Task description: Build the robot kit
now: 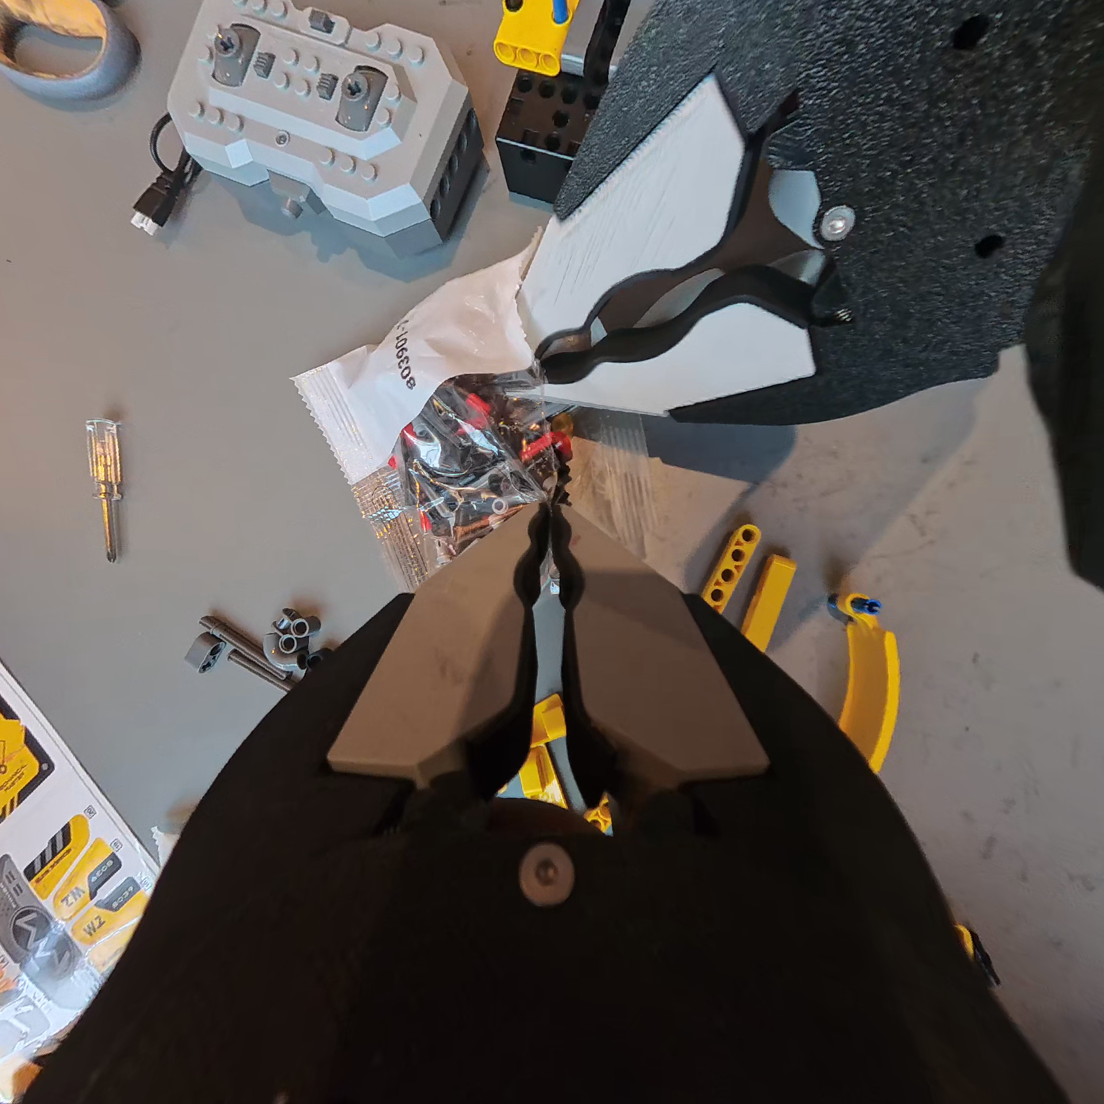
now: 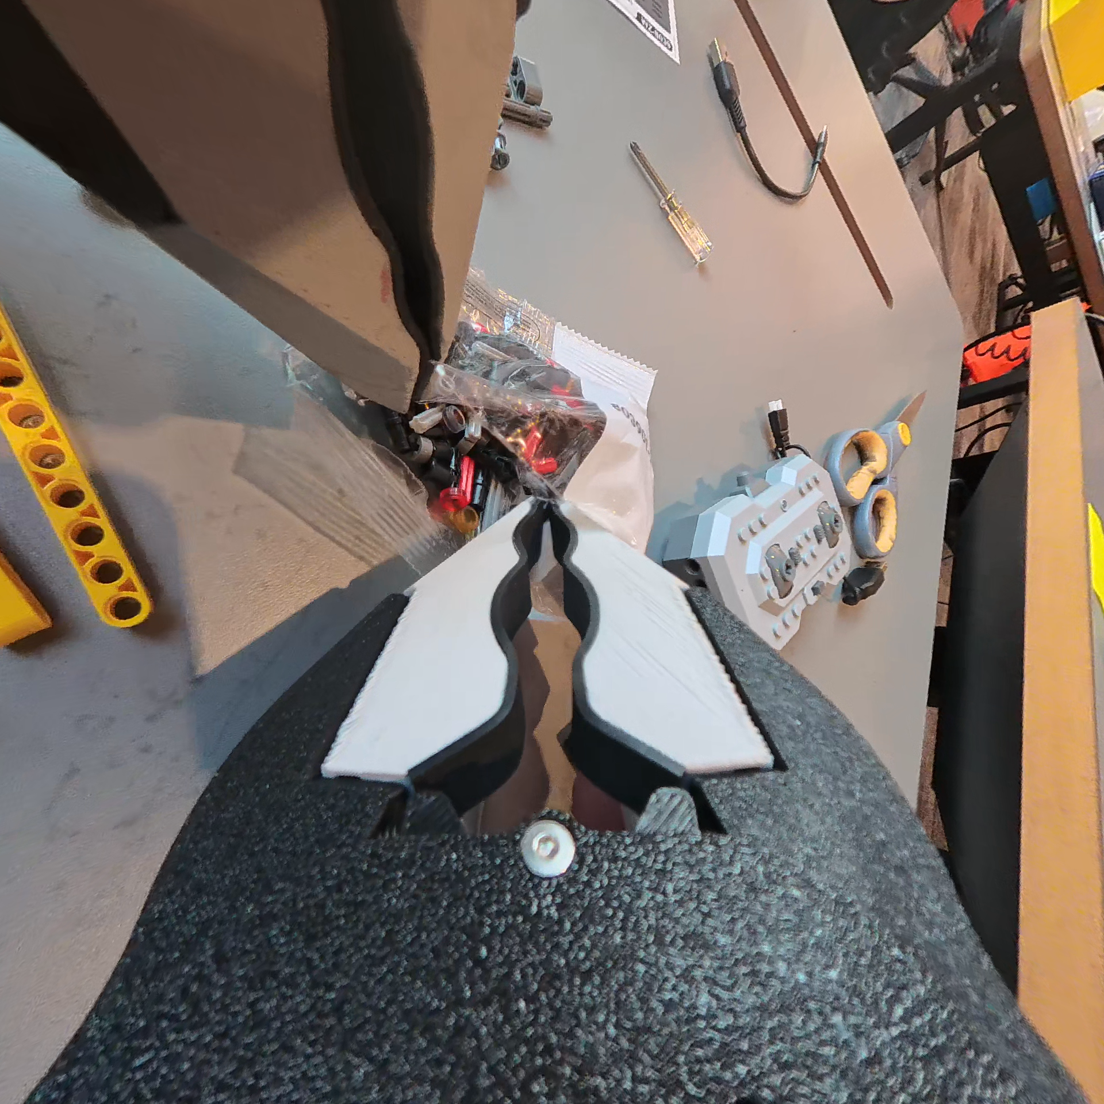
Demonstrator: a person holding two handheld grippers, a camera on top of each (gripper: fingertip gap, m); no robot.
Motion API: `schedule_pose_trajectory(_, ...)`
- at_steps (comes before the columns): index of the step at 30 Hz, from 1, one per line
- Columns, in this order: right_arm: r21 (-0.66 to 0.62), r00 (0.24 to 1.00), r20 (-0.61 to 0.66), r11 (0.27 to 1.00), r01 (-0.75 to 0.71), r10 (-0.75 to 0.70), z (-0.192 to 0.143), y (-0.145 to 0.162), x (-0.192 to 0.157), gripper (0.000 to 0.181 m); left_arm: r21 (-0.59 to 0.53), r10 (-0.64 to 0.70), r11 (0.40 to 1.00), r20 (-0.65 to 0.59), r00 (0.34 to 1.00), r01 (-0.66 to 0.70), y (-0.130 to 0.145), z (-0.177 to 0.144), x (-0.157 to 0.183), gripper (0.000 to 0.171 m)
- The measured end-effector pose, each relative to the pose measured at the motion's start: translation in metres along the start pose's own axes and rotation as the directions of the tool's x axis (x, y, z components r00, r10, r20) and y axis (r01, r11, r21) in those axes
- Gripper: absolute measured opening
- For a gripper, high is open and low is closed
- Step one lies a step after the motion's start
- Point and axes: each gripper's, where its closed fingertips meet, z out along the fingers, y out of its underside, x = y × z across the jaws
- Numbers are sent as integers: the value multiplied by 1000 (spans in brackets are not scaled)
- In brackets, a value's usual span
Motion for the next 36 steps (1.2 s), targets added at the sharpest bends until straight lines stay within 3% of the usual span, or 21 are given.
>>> schedule_pose_trajectory(12, 12, 1000, 3, 1000, 6, -6, -5, 1, 0, 11, 6, 2, 1000, -1, 1000, -2, -2, -1, 1, 0)
schedule_pose_trajectory(30, 36, 968, 131, 975, -221, 215, 0, 0, -7, 8, 9, -1, 1000, -3, 1000, 1, -3, 0, 1, 0)
schedule_pose_trajectory(36, 35, 965, 145, 974, -225, 218, 0, 1, -8, 8, 11, 3, 1000, -2, 1000, -3, -4, 0, 2, 0)
